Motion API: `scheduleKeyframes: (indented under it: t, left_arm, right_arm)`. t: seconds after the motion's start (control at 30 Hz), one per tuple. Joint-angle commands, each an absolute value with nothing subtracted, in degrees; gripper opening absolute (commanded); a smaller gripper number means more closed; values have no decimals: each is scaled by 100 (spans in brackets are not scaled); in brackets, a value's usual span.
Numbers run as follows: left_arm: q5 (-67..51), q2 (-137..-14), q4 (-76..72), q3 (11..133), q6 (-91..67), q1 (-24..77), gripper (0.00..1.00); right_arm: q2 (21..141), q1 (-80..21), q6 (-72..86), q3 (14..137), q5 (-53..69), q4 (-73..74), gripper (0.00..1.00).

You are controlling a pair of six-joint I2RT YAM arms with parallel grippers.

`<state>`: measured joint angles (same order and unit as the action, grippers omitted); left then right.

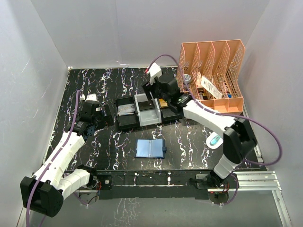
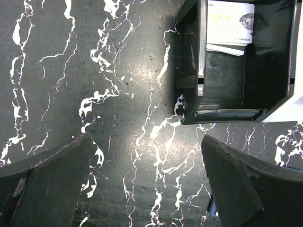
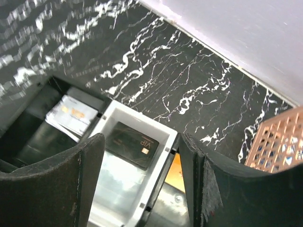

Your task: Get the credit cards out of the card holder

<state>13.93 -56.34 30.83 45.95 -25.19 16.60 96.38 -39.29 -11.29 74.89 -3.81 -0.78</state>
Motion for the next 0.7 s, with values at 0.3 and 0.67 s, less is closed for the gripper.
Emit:
scheduleKeyframes:
  t: [0.3,0.67]
  left_arm:
    - [1124,-5510,2952,4540,-2410,1632,99]
    - [667,-5631,2864,4492,-2382,1627,99]
  right_arm:
    - [8436,-3905,3325,6309,190,1941,62]
    - [7757,-4373,4832,4740,1041,1317,53]
